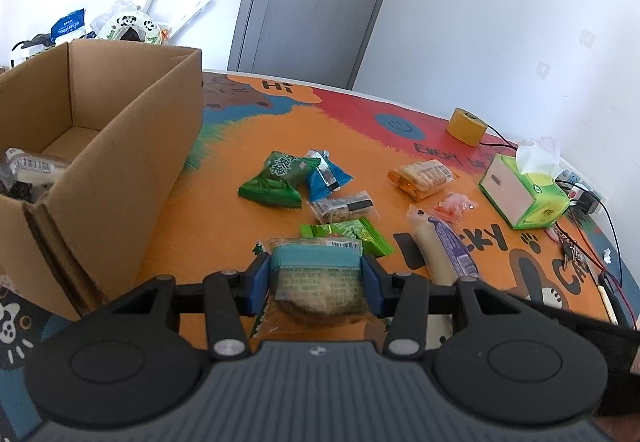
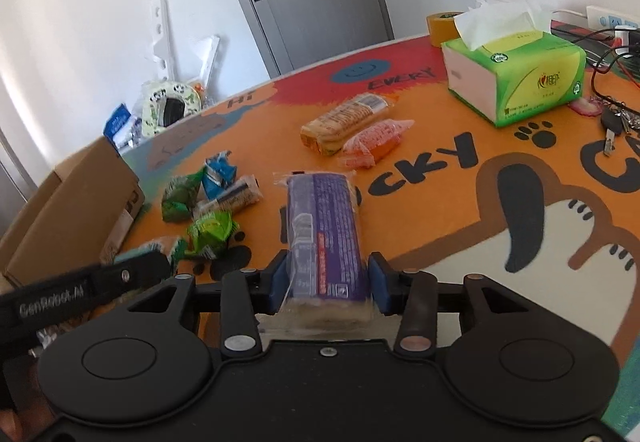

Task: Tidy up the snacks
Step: 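Grasp the purple-wrapped pack with the right gripper while the left holds its pack, then carry both packs over the cardboard box and open both grippers to drop them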

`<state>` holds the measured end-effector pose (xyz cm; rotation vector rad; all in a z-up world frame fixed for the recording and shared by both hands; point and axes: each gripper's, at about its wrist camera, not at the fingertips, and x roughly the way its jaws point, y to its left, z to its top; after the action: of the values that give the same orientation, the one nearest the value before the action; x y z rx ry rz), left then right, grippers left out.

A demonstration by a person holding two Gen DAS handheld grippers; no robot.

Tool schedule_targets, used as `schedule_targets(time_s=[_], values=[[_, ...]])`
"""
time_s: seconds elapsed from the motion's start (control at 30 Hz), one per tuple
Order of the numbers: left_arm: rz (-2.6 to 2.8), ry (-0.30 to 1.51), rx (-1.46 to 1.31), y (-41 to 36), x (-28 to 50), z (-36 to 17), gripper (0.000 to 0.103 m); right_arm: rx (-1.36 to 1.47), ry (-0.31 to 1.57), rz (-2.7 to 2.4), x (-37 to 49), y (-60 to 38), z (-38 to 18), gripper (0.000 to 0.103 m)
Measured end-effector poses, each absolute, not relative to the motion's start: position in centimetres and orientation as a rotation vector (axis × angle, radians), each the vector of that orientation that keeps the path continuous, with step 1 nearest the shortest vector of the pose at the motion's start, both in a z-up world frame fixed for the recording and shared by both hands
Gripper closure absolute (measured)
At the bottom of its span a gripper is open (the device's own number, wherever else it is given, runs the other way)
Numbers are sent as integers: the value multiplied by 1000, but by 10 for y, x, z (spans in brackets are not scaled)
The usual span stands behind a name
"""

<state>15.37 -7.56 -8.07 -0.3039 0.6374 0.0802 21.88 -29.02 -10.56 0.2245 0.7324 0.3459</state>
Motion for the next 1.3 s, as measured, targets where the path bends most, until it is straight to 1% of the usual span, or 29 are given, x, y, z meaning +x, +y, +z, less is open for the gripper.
schedule_targets(time_s=[0.27, 0.43, 0.47, 0.5, 0.53, 0.67, 0.97, 1.3], values=[[103, 640, -305, -70, 158, -83, 56, 214, 716, 355, 231, -277, -110, 53], [105, 642, -303, -68, 161, -85, 56, 197, 706, 356, 235, -270, -110, 52], [105, 643, -304, -68, 162, -85, 56, 194, 703, 354, 236, -269, -110, 56], [104, 643, -307, -68, 162, -85, 56, 195, 700, 356, 237, -270, -111, 65], [104, 643, -307, -68, 162, -85, 56, 201, 699, 355, 238, -271, -112, 68], [100, 637, -317, -66, 161, -81, 56, 260, 693, 362, 235, -279, -112, 72], [70, 567, -313, -67, 150, -56, 56, 285, 643, 369, 220, -284, -94, 73], [92, 501, -316, -52, 134, -31, 56, 296, 566, 412, 212, -270, -68, 73]])
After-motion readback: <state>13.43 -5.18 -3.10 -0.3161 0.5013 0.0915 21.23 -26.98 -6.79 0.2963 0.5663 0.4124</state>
